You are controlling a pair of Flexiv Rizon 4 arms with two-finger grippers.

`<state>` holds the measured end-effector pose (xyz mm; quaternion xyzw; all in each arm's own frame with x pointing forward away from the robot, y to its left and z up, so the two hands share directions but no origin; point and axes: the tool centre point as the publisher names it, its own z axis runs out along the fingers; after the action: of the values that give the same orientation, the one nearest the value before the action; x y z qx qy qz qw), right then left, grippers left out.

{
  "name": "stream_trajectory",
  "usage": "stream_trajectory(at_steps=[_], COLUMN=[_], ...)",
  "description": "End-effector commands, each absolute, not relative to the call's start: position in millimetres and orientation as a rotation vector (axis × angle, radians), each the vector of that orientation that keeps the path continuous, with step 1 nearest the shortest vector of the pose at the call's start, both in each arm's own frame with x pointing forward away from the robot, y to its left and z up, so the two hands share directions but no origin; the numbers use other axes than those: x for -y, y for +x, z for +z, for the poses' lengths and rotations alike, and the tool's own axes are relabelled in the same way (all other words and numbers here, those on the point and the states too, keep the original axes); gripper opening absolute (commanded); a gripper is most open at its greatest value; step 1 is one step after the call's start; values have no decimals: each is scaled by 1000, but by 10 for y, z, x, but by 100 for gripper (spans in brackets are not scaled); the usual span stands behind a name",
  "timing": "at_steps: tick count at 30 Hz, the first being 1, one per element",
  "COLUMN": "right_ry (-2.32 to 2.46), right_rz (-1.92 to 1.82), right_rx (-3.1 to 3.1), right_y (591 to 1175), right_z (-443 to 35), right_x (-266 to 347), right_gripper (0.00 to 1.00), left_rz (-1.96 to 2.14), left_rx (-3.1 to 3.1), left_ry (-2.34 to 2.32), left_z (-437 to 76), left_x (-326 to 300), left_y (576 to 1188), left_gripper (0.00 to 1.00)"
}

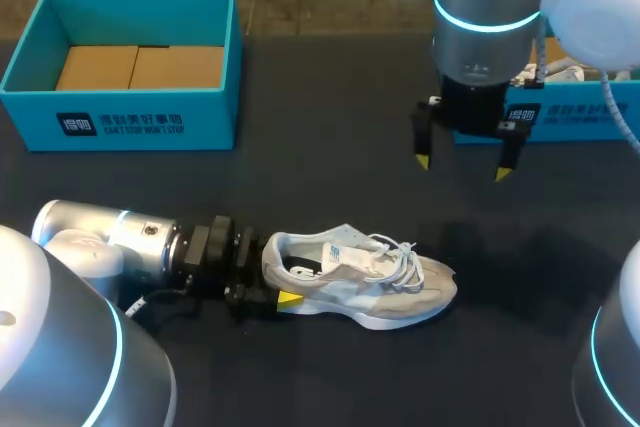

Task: Take the shoe out of the shoebox, open the shoe tongue, remove and reinsert the insole, then place the shoe into the shoebox

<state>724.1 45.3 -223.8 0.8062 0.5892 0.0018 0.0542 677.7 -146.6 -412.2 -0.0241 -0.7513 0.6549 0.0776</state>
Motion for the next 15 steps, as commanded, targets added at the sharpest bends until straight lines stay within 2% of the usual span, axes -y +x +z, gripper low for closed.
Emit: stream_trajectory(at_steps=[1,15], right_ry=[2488,2590], right_rz=[39,20], right_rx=[-1755,-1586], right_y=[7283,7080], right_z=[-2304,-2462], right_x=[-601,-1623], right_gripper=[100,100], left_rz=[1963,1963], left_rx=[2253,2253], left_ry=[-70,-70], left_z=[-4129,-4129], left_x=[1476,1476], left_y=[6772,6772], left_gripper=[0,0])
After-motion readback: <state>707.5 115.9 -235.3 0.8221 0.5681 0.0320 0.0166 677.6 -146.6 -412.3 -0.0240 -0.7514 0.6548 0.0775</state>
